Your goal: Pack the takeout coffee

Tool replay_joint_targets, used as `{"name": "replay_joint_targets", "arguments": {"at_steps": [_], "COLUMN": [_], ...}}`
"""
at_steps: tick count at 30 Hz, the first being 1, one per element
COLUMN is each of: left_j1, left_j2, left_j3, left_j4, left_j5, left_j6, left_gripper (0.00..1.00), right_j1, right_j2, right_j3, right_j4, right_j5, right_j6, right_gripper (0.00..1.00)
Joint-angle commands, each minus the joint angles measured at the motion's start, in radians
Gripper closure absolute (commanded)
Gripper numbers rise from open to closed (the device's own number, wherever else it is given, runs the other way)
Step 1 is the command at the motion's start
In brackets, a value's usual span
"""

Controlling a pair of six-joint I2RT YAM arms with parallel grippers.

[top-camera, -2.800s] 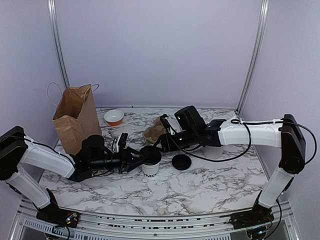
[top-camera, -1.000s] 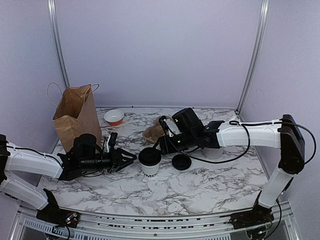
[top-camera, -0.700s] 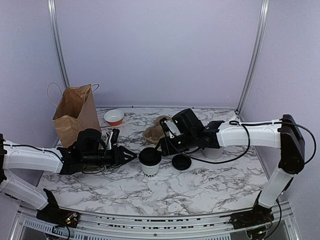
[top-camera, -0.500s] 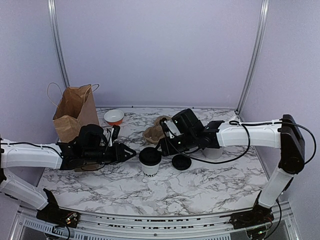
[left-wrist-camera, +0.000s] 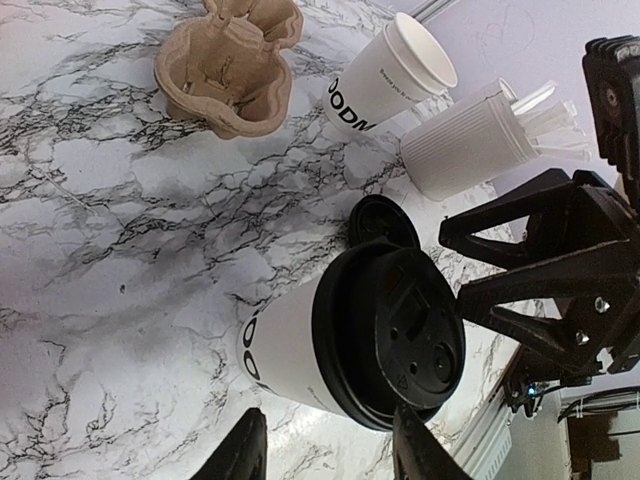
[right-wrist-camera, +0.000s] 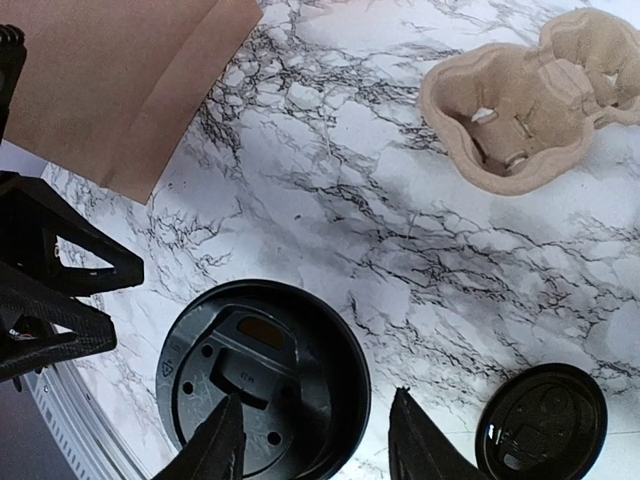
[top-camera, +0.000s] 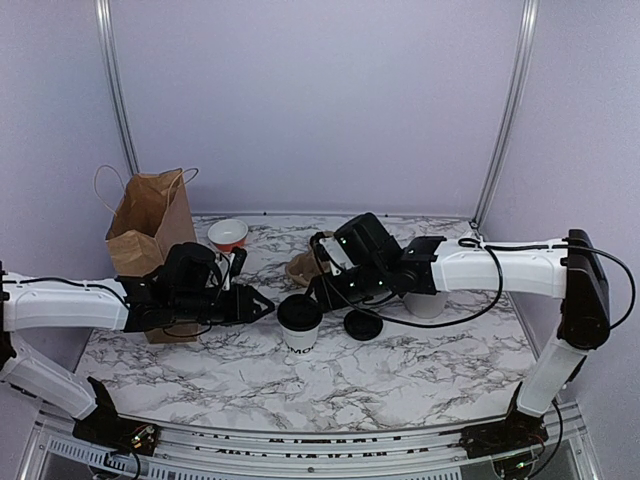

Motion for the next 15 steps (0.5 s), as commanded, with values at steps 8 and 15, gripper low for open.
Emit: {"name": "replay_joint_targets", "arguments": {"at_steps": [8,15], "left_j1": [-0.033,-0.048], "left_j2": [0.049,0.079], "left_j3": [0.090,0.122], "left_j4": [-0.041,-0.089], "left_j5": [-0.016,-0.051], "left_j6": [0.032,0.044], "left_gripper": [0.54,0.54], "right_j1": [0.019,0.032], "right_j2": [-0.009,0.000], "right_j3": [0.033,0.035], "right_j4": [-0.051,-0.062], "right_j5": [0.040,0.047], "right_j6": [-0.020,-0.027], "right_gripper": [0.52,0.51]}}
